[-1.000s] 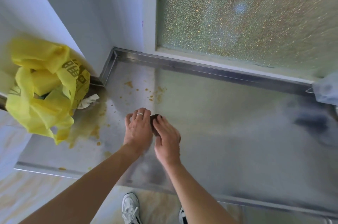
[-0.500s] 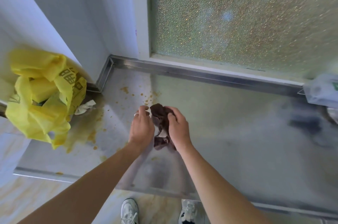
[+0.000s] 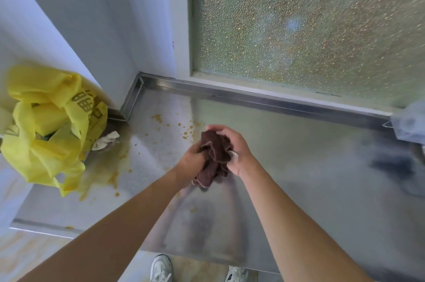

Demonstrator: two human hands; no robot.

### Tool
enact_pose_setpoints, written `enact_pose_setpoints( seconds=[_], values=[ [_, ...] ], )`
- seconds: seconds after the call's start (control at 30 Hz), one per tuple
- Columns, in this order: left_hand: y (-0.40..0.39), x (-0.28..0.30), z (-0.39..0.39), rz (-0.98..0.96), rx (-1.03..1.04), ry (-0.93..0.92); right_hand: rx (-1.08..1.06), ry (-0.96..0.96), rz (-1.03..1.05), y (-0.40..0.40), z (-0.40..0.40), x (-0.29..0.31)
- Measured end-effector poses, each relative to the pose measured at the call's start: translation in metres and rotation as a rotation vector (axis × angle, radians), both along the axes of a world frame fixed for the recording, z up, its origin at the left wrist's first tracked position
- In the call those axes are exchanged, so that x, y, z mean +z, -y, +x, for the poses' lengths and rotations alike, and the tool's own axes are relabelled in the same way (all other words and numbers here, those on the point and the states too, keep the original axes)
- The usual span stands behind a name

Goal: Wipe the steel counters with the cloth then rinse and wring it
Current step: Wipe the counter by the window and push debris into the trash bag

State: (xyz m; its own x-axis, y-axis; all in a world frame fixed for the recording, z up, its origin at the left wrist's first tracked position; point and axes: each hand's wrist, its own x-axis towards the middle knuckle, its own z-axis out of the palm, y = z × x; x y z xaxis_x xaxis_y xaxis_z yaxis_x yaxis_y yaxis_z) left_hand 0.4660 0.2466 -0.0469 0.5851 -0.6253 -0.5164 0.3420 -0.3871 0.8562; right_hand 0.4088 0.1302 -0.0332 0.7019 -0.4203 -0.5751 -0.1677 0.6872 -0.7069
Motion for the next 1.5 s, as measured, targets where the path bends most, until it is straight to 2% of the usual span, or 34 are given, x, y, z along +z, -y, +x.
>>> enact_pose_setpoints(
  seconds=[0.03, 0.1, 0.17, 0.2, 0.23, 0.27, 0.3, 0.33, 0.4, 0.47, 0.53, 0.63, 0.73, 0.8, 0.83, 0.93, 1.0, 1.2, 1.3, 1.5],
  values=[
    [0.002, 0.004, 0.001, 0.009, 0.031, -0.068, -0.021, -0.008, -0.015, 0.002, 0.002, 0.000],
    [0.005, 0.005, 0.007, 0.002, 0.180, -0.317, -0.114, -0.086, -0.167, 0.008, 0.007, -0.002],
    [0.008, 0.005, 0.014, 0.017, 0.275, -0.487, -0.142, -0.283, -0.485, 0.015, 0.011, -0.005],
    [0.009, 0.005, 0.017, 0.084, 0.271, -0.445, -0.114, -0.429, -0.679, 0.017, 0.010, -0.011],
    [0.010, 0.003, 0.019, 0.190, 0.237, -0.293, -0.067, -0.571, -0.869, 0.016, 0.008, -0.018],
    [0.009, -0.001, 0.023, 0.315, 0.190, -0.062, -0.033, -0.651, -1.051, 0.013, 0.006, -0.025],
    [0.006, -0.004, 0.026, 0.415, 0.154, 0.190, -0.025, -0.646, -1.216, 0.008, 0.003, -0.035],
    [0.002, -0.010, 0.030, 0.449, 0.141, 0.357, -0.015, -0.586, -1.357, 0.001, 0.001, -0.044],
    [-0.007, -0.017, 0.037, 0.456, 0.156, 0.512, 0.132, -0.493, -1.504, -0.023, -0.002, -0.064],
    [-0.014, -0.023, 0.043, 0.483, 0.183, 0.561, 0.347, -0.545, -1.527, -0.054, -0.002, -0.081],
    [-0.019, -0.025, 0.046, 0.512, 0.195, 0.613, 0.379, -0.591, -1.557, -0.076, -0.001, -0.092],
    [-0.027, -0.032, 0.054, 0.518, 0.226, 0.674, 0.130, -0.435, -1.526, -0.073, 0.004, -0.097],
    [-0.032, -0.036, 0.065, 0.527, 0.267, 0.692, -0.123, -0.296, -1.518, -0.036, 0.001, -0.087],
    [-0.033, -0.037, 0.072, 0.554, 0.298, 0.694, -0.232, -0.367, -1.588, -0.002, 0.001, -0.085],
    [-0.033, -0.037, 0.075, 0.579, 0.300, 0.698, -0.253, -0.475, -1.594, 0.016, 0.002, -0.088],
    [-0.033, -0.044, 0.086, 0.625, 0.276, 0.740, -0.149, -0.882, -1.462, 0.045, 0.005, -0.105],
    [-0.032, -0.048, 0.094, 0.639, 0.235, 0.781, -0.052, -0.947, -1.453, 0.049, 0.012, -0.113],
    [-0.022, -0.049, 0.111, 0.744, 0.134, 0.933, 0.159, -0.801, -1.568, 0.053, 0.067, -0.111],
    [-0.023, -0.051, 0.116, 0.779, 0.065, 1.022, 0.146, -0.768, -1.571, 0.044, 0.093, -0.113],
    [-0.022, -0.051, 0.124, 0.793, 0.036, 1.069, 0.167, -0.687, -1.623, 0.032, 0.106, -0.114]
  ],
)
